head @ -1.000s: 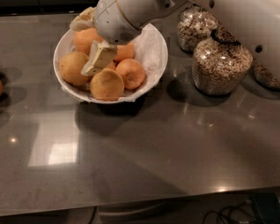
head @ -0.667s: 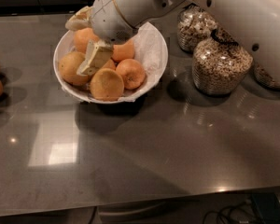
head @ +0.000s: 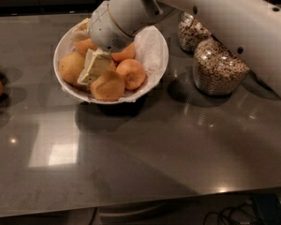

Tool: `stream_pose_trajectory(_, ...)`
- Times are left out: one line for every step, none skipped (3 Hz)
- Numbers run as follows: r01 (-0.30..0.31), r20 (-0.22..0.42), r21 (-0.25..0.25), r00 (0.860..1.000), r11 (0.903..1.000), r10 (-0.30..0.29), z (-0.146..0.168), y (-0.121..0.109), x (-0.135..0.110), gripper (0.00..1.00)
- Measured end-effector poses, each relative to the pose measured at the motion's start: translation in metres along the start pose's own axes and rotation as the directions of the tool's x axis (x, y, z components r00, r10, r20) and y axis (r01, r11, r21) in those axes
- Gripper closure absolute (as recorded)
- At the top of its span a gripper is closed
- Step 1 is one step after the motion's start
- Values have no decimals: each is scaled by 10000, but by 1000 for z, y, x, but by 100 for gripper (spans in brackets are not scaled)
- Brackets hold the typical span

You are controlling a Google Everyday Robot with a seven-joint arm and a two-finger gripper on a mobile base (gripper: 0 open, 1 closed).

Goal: Pick orange from white bowl

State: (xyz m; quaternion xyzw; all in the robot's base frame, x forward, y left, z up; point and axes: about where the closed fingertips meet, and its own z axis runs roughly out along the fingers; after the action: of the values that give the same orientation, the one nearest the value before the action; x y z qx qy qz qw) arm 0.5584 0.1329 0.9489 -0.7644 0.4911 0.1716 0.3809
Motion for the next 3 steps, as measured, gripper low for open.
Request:
stream_pose_trajectory(-386, -182, -254, 9991, 9989, 382, 12, 2, 8, 30)
stream_pose_trajectory(-497, -259, -444, 9985, 9978, 485, 23, -1, 10, 29)
stream_pose_trajectory(-437, -349, -503, 9985, 9978, 419, 34, -7, 10, 32)
